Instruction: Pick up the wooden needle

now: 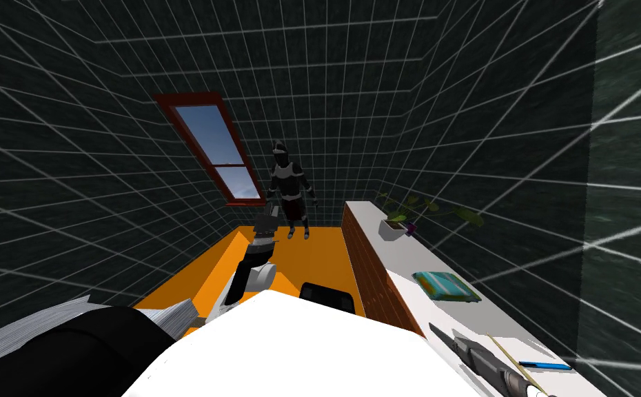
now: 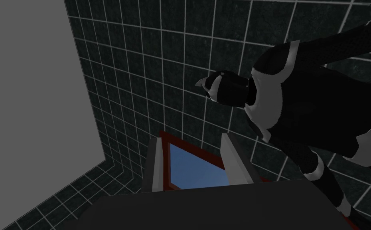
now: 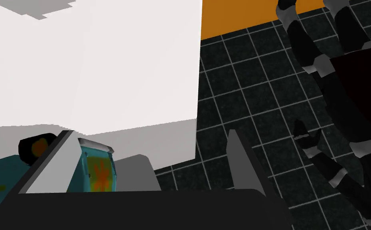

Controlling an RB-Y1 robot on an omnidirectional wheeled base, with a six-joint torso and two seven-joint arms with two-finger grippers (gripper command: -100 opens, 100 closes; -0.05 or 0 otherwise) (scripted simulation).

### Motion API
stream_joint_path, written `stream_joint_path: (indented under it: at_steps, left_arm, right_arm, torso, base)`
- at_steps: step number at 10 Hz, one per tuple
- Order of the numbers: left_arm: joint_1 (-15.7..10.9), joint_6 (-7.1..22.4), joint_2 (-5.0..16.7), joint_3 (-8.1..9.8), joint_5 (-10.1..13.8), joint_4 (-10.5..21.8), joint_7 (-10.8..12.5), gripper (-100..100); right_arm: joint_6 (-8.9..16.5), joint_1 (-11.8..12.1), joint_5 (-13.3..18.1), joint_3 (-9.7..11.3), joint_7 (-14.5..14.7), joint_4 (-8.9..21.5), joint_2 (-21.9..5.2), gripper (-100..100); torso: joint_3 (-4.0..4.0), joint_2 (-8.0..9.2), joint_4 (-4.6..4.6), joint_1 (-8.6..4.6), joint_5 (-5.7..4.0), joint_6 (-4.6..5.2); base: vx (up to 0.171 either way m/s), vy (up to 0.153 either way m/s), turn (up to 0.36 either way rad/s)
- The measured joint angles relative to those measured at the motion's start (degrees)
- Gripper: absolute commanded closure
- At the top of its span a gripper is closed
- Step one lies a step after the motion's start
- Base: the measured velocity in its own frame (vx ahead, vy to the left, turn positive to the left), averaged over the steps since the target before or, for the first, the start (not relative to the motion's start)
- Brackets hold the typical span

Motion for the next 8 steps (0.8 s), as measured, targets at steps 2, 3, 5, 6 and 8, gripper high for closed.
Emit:
stream_joint_path:
  at_steps: [2,3,5,6,8]
  left_arm:
    - [0.0,0.0,0.0,0.0,0.0,0.0,0.0,0]
    - [0.0,0.0,0.0,0.0,0.0,0.0,0.0,0]
    - [0.0,0.0,0.0,0.0,0.0,0.0,0.0,0]
    - [0.0,0.0,0.0,0.0,0.0,0.0,0.0,0]
    - [0.0,0.0,0.0,0.0,0.0,0.0,0.0,0]
  right_arm:
    - [0.7,1.1,0.0,1.0,0.8,1.5,-1.5,-100]
    - [0.8,1.6,0.1,1.7,1.0,2.4,-2.4,-100]
    - [0.3,1.8,0.5,3.1,1.8,5.5,-2.8,-100]
    - [0.0,2.9,0.5,3.9,2.6,7.2,-3.6,-100]
    - [0.5,2.8,0.9,6.0,2.9,9.8,-4.7,-100]
  torso:
    - [0.09,0.15,0.04,0.05,0.01,0.01]
    - [0.08,0.13,0.04,0.03,0.02,0.0]
    - [0.09,0.14,0.04,0.02,0.01,0.0]
    - [0.04,0.06,0.02,-0.09,0.0,0.0]
    - [0.03,0.06,0.02,-0.14,-0.05,0.0]
  base:
    - [0.052,-0.064,0.065]
    - [0.053,-0.062,0.045]
    - [0.073,-0.088,0.093]
    - [0.112,-0.148,0.07]
    - [0.05,-0.096,0.043]
